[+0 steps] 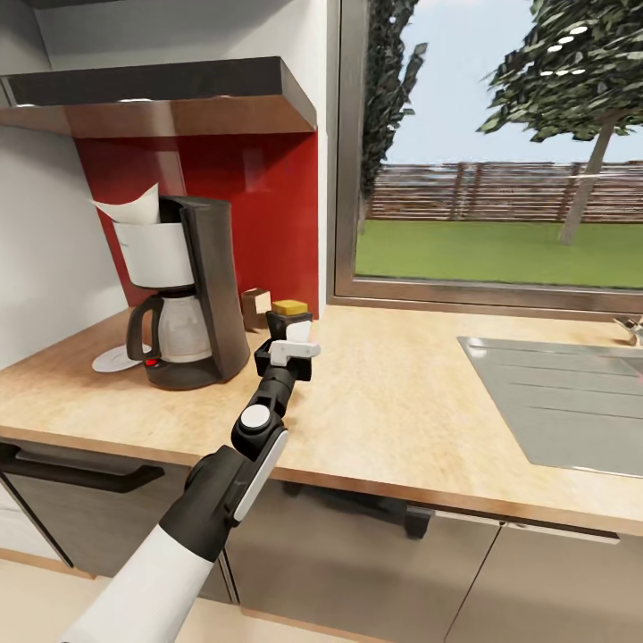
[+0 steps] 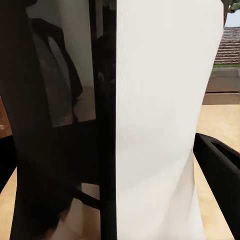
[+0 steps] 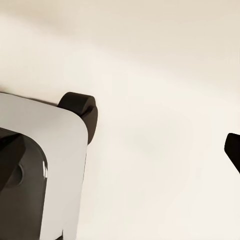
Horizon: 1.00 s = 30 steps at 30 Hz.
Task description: Set up a coffee station on the kitchen countertop: keep the coffee maker on the countertop, move the bottle of coffee from the kitchen shelf to the counter next to the coffee maker, place a paper coffee filter on top of the coffee maker, put the saucer next to the coffee maker with the coffee cup on the saucer, and place the electric kettle next to the coffee maker.
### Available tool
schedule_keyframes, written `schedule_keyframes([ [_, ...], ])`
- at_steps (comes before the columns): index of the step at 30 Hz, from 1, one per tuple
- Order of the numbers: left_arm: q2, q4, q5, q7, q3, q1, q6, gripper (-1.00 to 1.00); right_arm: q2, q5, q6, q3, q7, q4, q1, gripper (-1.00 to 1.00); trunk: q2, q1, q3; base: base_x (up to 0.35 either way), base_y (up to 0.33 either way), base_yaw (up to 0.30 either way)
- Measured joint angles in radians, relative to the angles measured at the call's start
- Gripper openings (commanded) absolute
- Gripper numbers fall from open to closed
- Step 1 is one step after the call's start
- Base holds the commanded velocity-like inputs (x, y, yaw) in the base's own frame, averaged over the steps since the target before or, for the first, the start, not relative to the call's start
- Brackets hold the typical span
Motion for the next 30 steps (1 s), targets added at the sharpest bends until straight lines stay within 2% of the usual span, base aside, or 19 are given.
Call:
schedule_keyframes([
  [4, 0.000, 0.000, 0.000, 0.000, 0.000, 0.000, 0.000, -1.00, 0.000, 0.000, 0.000, 0.000, 0.000, 0.000, 0.000, 1.00, 0.000, 0.000, 0.000, 0.000, 0.000, 0.000],
  [8, 0.000, 0.000, 0.001, 0.000, 0.000, 0.000, 0.000, -1.00, 0.000, 0.000, 0.000, 0.000, 0.000, 0.000, 0.000, 1.00, -0.028, 0.015, -0.012, 0.000, 0.000, 0.000],
  [30, 0.001, -0.002, 0.000, 0.000, 0.000, 0.000, 0.000, -1.00, 0.000, 0.000, 0.000, 0.000, 0.000, 0.000, 0.000, 1.00, -0.028, 0.015, -0.013, 0.016, 0.000, 0.000],
])
